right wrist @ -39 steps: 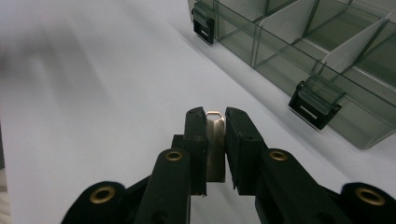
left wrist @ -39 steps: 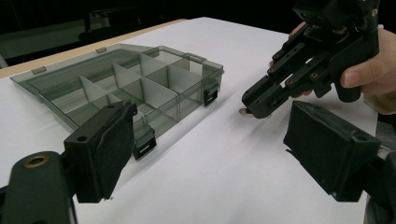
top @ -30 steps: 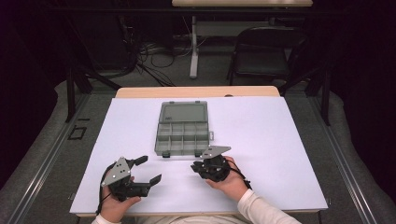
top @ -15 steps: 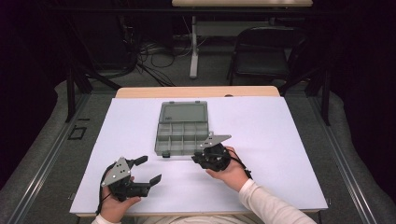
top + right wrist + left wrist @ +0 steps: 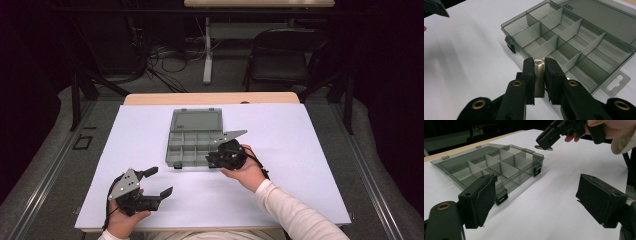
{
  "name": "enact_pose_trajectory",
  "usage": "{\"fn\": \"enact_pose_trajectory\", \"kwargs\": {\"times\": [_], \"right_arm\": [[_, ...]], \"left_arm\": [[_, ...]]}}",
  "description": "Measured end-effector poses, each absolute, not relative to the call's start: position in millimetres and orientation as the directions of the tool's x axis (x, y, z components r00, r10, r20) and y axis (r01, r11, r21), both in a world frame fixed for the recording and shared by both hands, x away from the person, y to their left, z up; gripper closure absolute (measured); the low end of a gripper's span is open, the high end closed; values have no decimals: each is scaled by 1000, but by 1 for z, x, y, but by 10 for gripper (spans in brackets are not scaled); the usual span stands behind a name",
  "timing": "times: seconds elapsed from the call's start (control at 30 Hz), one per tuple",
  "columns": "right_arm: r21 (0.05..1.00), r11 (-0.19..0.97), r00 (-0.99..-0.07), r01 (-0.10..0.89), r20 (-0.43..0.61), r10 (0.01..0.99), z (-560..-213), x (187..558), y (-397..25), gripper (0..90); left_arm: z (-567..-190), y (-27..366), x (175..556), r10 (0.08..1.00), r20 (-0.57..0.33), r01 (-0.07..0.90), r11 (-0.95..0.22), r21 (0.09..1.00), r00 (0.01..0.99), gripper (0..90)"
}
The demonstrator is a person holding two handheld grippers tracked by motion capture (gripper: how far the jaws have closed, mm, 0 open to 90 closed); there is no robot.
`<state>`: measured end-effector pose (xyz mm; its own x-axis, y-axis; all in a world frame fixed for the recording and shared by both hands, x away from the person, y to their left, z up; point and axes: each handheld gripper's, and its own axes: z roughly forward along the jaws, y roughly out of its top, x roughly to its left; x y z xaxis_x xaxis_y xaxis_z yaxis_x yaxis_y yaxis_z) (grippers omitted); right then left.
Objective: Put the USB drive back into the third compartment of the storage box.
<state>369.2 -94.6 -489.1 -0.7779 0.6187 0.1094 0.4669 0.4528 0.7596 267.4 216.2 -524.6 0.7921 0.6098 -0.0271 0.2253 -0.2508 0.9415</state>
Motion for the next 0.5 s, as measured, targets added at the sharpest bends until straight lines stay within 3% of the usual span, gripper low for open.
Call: {"fn": "enact_pose_trajectory", "kwargs": {"times": [0.5], "right_arm": [[738, 468, -761, 486, 94, 642, -482, 391, -87, 797]], "left_arm": [[-525, 216, 268, 606, -27, 223, -250, 942, 795, 160]]}}
